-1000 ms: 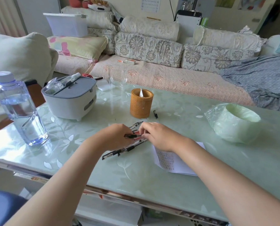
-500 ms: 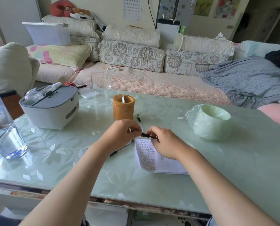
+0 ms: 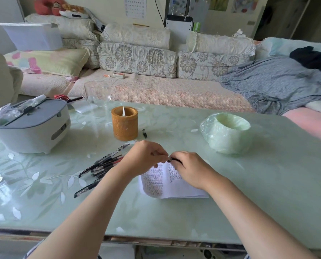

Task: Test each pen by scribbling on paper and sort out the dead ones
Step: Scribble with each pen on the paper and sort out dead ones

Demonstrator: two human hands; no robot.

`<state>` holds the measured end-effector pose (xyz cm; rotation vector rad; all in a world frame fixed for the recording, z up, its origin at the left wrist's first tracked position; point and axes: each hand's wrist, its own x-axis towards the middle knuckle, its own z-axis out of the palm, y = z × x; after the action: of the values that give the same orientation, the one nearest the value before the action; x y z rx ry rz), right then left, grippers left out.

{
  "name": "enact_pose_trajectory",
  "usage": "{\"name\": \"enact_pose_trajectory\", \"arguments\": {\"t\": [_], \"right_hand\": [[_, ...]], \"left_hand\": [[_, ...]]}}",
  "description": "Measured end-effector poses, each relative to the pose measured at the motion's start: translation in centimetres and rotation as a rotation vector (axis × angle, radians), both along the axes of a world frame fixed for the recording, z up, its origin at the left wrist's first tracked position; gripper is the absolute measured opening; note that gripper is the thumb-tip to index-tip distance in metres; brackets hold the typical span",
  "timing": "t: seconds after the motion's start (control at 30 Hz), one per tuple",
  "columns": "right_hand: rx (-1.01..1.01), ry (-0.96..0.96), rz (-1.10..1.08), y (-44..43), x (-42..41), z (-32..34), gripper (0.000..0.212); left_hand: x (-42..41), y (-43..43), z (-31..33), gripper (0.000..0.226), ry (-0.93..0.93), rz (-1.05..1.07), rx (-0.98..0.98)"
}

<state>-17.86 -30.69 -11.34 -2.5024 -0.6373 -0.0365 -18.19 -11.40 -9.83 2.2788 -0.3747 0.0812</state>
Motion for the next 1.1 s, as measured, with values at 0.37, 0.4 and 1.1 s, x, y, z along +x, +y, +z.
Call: {"name": "enact_pose_trajectory", "arguments": {"t": [0.37, 0.4, 1.1], "right_hand": [[-0.075, -0.057, -0.029, -0.9, 1.7, -1.3, 0.019], [-0.098, -0.086, -0.043, -1.0, 1.7, -1.3, 0.020], [0.699, 0.535, -0.065, -2.0, 2.7, -3.0, 0.055]], "left_hand": [[1.4, -1.1, -1.0, 0.003, 0.098, 0.032, -0.059], [1.5, -1.0, -1.1, 0.004, 0.109, 0.031, -0.079], [3.2, -0.8, -4.0, 0.015, 0.055, -0.040, 0.452]]}}
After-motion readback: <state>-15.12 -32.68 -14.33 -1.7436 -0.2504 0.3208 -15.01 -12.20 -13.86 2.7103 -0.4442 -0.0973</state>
